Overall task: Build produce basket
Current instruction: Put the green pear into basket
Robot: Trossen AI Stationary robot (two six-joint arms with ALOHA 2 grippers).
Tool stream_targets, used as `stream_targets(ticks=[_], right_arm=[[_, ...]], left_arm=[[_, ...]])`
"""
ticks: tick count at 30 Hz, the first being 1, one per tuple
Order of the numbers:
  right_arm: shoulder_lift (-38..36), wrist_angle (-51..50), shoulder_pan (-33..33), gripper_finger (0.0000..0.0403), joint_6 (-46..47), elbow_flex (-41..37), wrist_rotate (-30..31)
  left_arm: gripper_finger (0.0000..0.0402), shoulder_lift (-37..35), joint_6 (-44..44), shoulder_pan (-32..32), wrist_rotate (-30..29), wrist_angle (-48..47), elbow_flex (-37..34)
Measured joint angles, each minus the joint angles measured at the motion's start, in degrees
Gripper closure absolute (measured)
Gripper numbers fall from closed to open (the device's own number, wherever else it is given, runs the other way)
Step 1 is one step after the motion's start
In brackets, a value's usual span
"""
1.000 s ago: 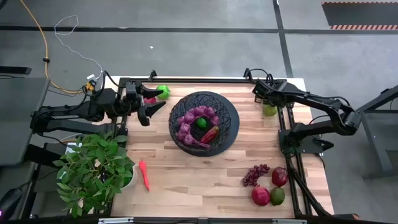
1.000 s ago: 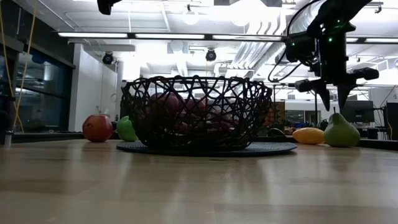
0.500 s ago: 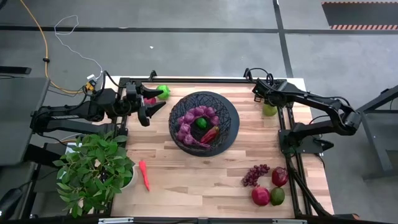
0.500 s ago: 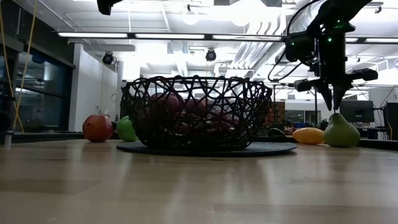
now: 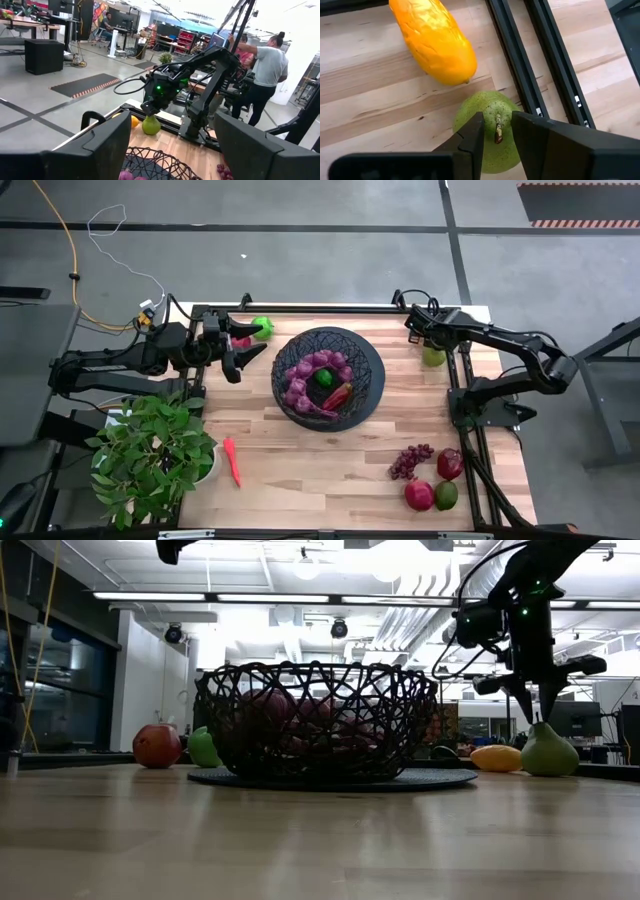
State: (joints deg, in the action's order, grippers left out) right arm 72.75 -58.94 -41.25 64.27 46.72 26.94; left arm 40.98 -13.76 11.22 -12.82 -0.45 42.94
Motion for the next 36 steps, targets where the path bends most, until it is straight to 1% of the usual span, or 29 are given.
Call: stream_targets(ticks=[16,19,25,28,36], right_arm=[[0.00,0.08,0.02,0.0322,0.00,0.02,-0.27],[0.00,0.09,0.02,0.0336,-0.05,0.04,-0.29],[-0.04,0.11,0.04,0.0381,-0.20,0.15,-0.42],[-0.04,0.10,0.04,0.0396,-0.25,0.15,-0.44],[-0.44,-0.51,0.11,0.0401,-2.07,0.20,-1.56]], left_arm=[[0.0131,0.01,0.48,0.00,-0.30,-0.28,0.00],[0.0131,0.01,0.48,0.00,-0.33,-0.47,0.00],[0.0131,0.01,0.48,0.00,-0.46,-1.62,0.00],[0.0131,-0.01,0.48,0.00,-0.46,-1.60,0.00],[0.0131,0.01,0.48,0.00,-0.46,-1.60,0.00]])
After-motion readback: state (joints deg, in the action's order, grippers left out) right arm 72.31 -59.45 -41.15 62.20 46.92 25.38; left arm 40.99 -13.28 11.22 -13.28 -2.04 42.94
